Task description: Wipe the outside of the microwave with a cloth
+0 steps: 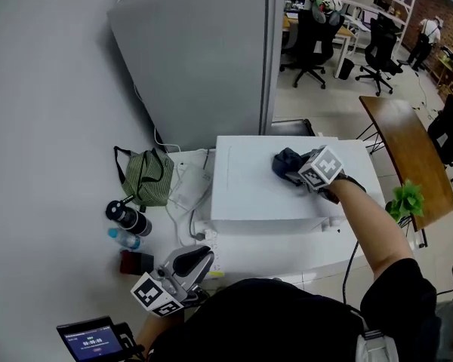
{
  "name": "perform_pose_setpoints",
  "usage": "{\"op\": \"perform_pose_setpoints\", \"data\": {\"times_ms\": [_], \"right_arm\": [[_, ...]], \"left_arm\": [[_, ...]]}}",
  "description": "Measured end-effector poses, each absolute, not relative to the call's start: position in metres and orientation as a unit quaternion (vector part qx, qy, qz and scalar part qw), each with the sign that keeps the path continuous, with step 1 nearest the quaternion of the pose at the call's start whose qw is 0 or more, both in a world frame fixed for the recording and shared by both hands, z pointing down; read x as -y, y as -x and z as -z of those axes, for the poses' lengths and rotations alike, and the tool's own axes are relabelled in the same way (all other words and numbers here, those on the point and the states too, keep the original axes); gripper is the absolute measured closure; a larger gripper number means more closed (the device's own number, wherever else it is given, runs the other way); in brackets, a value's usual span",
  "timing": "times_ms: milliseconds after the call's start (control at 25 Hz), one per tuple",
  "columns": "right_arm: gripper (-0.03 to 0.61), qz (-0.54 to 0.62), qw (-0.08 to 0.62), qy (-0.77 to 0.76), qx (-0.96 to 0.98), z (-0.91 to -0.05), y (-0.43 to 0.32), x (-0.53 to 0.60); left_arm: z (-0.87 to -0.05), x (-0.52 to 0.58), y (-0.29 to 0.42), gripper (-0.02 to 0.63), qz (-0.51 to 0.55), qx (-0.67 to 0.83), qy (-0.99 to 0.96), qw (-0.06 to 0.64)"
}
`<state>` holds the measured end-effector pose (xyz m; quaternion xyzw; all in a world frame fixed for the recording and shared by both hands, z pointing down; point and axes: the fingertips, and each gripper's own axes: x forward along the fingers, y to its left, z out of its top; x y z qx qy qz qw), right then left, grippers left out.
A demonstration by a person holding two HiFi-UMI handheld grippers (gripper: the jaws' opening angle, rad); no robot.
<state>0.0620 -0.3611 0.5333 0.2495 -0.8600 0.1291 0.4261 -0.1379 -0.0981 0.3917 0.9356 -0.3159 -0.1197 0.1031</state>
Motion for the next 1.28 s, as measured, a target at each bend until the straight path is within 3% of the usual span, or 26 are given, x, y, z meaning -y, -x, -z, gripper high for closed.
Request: {"op": "perform_pose_setpoints", "data": {"times_ms": [240, 600, 720, 880, 1040, 1160, 1280], "right_arm": [[0.43, -0.172, 0.408, -0.347, 0.827, -0.532, -0.205, 0.363], [0.43, -0.198, 0.382, -0.425, 0.797, -0.522, -0.269, 0.365], [0.431, -0.163, 0.366, -0.389, 0.829, -0.5, -0.212, 0.366], [0.43, -0.092, 0.34, -0.248, 0.903, -0.471, -0.034, 0.336], [0.43, -0.026, 0.364, -0.128, 0.922, -0.479, 0.119, 0.291], [0.43, -0.012, 0.407, -0.096, 0.908, -0.508, 0.165, 0.277], [0.431, -0.023, 0.416, -0.093, 0.904, -0.518, 0.163, 0.277]], "left_arm": [[-0.385, 0.109, 0.092, 0.568, 0.118, 0.274, -0.949, 0.104], [-0.385, 0.103, 0.094, 0.568, 0.117, 0.279, -0.948, 0.099], [-0.388, 0.099, 0.11, 0.568, 0.121, 0.293, -0.943, 0.1], [-0.39, 0.09, 0.134, 0.568, 0.129, 0.313, -0.936, 0.095], [-0.392, 0.081, 0.158, 0.568, 0.124, 0.334, -0.93, 0.093], [-0.394, 0.076, 0.171, 0.568, 0.121, 0.348, -0.925, 0.093], [-0.395, 0.073, 0.175, 0.568, 0.123, 0.354, -0.922, 0.096]]}}
